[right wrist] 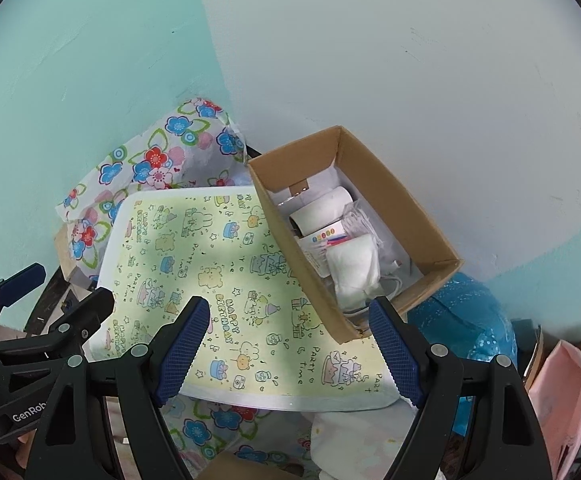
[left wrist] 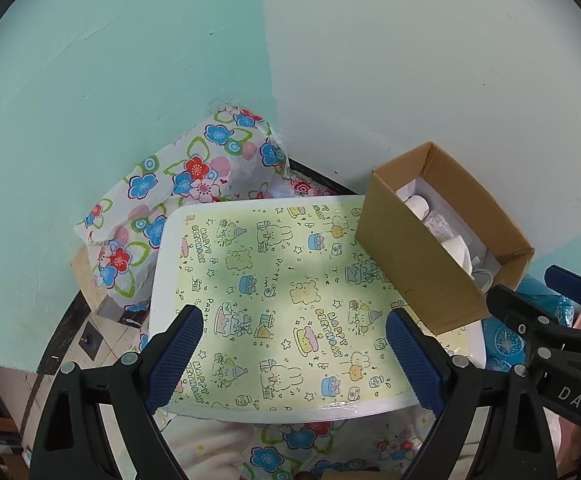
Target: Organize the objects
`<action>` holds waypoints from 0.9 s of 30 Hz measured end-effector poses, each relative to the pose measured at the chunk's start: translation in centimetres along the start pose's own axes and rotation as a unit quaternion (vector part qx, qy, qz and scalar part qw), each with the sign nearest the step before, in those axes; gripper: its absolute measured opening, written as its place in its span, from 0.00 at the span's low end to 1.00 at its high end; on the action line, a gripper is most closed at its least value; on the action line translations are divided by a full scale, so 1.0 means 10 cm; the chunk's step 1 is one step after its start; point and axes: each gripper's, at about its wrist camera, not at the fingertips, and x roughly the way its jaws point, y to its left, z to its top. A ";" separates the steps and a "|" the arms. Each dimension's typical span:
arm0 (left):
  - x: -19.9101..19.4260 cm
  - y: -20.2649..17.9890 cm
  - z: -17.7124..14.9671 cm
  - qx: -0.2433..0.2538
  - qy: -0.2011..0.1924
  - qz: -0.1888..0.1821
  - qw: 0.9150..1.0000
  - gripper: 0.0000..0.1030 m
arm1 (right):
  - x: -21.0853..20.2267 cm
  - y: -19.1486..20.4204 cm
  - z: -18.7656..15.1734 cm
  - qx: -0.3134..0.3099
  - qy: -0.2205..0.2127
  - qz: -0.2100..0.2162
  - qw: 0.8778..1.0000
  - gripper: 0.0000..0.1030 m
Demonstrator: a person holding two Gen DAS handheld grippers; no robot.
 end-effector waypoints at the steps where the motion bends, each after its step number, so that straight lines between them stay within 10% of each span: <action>1: 0.00 -0.02 0.00 0.001 -0.001 0.001 1.000 0.91 | 0.00 -0.01 0.00 0.000 0.001 -0.002 1.000 0.82; 27: 0.07 0.00 0.04 -0.003 0.012 -0.001 1.000 0.91 | 0.09 0.00 0.02 -0.019 0.017 -0.001 1.000 0.82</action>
